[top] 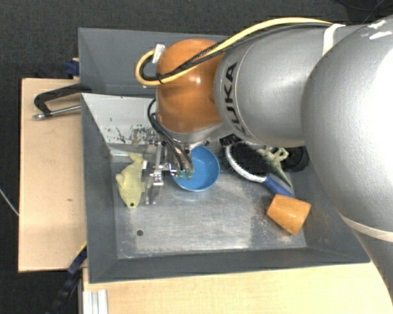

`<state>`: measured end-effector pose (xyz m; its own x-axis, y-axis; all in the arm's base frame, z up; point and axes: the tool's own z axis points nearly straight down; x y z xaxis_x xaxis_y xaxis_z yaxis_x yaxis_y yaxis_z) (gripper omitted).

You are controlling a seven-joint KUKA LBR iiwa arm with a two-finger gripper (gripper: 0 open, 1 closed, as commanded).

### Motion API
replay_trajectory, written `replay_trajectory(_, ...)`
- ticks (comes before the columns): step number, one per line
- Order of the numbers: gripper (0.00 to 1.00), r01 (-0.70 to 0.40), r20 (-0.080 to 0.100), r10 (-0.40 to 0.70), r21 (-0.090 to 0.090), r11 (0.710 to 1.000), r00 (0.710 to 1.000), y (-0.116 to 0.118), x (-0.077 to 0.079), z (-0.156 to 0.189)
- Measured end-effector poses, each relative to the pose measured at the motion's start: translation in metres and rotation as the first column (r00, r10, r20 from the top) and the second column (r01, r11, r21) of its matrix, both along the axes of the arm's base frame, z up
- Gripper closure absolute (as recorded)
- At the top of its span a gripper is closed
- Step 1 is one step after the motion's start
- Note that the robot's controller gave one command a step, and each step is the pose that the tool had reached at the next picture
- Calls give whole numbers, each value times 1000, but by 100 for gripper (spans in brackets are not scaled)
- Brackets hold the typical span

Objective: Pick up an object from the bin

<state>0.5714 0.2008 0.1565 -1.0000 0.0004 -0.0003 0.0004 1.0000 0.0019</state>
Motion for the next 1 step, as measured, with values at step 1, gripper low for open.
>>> replay_trajectory(1,0,-53,2,53,0,999,999,5,11,-84)
